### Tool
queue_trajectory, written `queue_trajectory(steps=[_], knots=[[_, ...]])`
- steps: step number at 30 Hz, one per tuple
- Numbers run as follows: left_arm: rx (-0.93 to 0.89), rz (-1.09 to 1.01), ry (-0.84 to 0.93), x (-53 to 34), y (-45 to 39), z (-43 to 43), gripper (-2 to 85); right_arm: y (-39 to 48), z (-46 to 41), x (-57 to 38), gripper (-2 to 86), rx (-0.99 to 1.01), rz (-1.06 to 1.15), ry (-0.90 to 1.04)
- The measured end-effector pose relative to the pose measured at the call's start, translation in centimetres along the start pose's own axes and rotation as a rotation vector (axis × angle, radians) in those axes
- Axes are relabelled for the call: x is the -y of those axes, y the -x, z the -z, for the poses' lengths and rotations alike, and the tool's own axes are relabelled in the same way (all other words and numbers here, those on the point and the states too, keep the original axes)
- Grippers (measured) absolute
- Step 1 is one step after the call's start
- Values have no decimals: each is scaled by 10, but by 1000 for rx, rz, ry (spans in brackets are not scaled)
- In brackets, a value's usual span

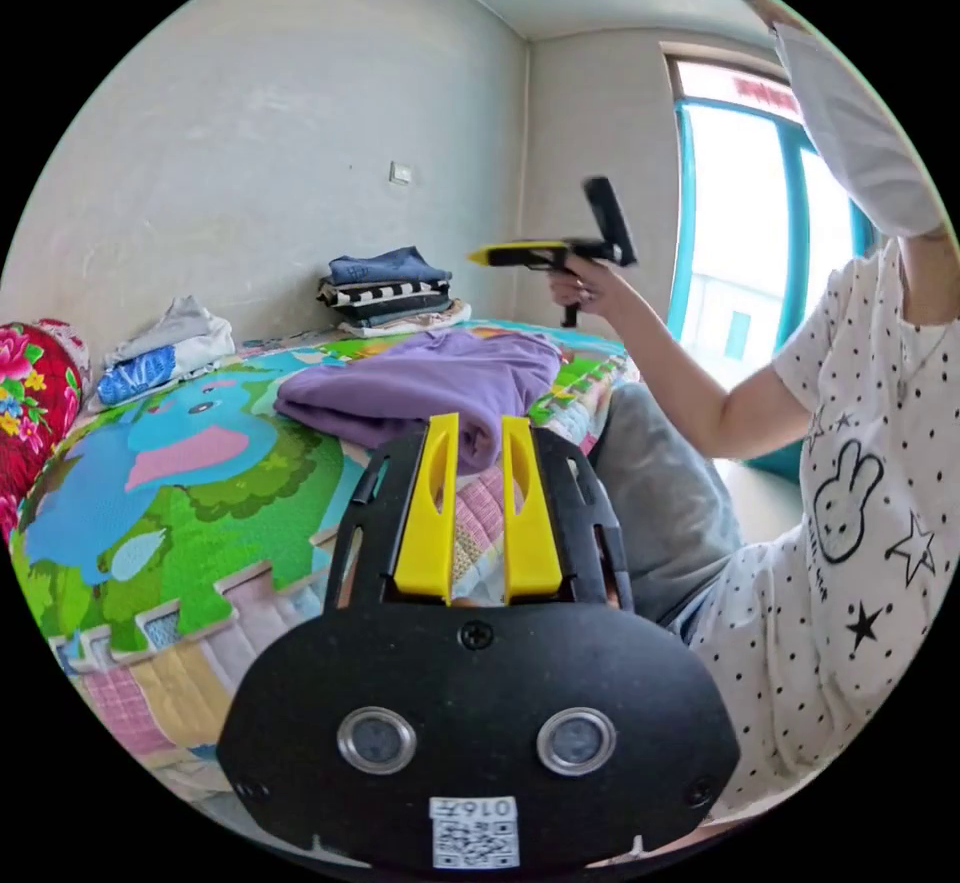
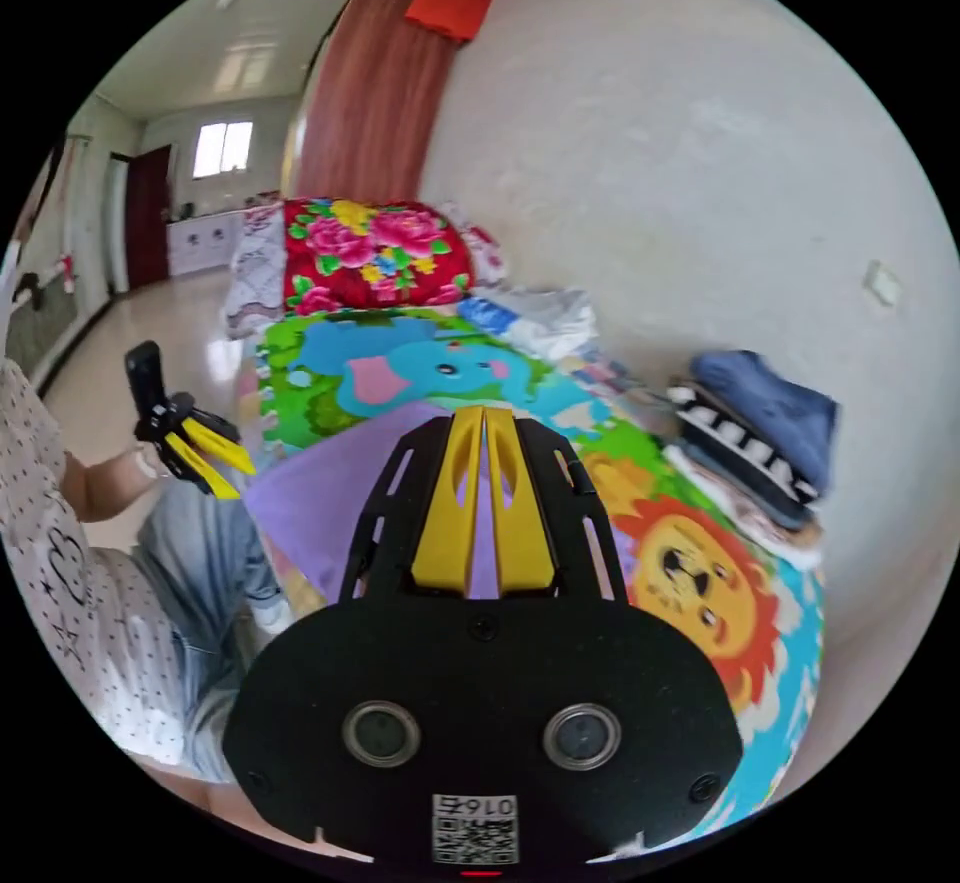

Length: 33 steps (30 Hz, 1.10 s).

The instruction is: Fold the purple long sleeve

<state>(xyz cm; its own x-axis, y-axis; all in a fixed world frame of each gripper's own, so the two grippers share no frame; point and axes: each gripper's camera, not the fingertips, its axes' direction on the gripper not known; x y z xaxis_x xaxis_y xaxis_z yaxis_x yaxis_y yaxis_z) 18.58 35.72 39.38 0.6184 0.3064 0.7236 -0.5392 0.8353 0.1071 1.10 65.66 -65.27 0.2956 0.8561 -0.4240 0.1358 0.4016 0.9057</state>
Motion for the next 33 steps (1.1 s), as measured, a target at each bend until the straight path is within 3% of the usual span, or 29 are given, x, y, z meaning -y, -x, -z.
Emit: queue_trajectory(steps=[2, 5, 11, 24, 33], knots=[[9, 46, 12, 2, 3, -5, 68, 1, 56, -72, 2, -152, -51, -55], [20, 100, 14, 4, 6, -10, 65, 1, 103, -157, 18, -20, -81, -101], [88, 160, 47, 3, 5, -4, 78, 16, 115, -254, 65, 59, -207, -112], [95, 165, 70, 12, 4, -15, 83, 75, 112, -331, 83, 46, -113, 119], [54, 189, 48, 13, 8, -16, 95, 81, 124, -393, 62, 77, -223, 52]])
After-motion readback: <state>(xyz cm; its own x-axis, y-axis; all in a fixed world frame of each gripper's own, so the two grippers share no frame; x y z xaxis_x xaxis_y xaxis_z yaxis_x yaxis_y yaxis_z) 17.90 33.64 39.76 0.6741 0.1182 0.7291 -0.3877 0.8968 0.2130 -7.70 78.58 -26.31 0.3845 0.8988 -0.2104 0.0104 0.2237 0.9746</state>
